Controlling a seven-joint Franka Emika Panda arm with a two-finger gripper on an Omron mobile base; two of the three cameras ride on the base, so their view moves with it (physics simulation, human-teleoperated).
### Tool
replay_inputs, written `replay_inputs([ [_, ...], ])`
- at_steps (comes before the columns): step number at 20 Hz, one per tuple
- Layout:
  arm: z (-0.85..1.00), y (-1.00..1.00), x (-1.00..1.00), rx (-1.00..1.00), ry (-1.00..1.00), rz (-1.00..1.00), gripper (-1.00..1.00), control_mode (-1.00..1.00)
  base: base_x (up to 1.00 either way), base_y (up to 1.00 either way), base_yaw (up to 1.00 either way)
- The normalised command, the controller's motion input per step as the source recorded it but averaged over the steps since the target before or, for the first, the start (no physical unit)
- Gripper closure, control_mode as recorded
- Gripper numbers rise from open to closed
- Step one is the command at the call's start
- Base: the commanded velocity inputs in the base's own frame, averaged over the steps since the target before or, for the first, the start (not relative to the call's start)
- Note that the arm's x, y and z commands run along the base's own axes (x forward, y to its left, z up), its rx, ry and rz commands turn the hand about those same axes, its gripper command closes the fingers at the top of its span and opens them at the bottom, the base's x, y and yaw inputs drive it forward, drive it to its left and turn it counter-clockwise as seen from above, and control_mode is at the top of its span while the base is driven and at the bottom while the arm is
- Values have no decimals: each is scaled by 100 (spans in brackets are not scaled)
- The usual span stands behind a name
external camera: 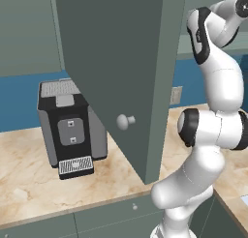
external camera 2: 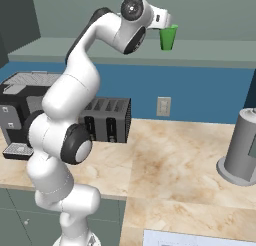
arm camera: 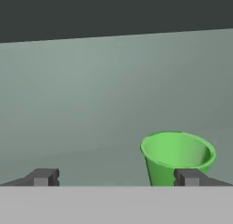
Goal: Open the cabinet directly in front. Then move the beer and the cup to the dining counter with the candle on it.
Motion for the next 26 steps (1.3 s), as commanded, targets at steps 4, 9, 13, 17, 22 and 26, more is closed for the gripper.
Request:
replay_inputs([
  [4,0,-8,31,0,4,0,-100,-100,0,0,0],
  [9,0,-21,9,0,3,0,-100,-100,0,0,0],
  [13,0,-28,0,0,2,0,-100,-100,0,0,0],
  [17,-13,-23,0,0,1,0,-100,-100,0,0,0],
  [22,-24,-5,0,0,2,0,-100,-100,0,0,0],
  [26,-6,0,1,0,0,0,-100,-100,0,0,0],
])
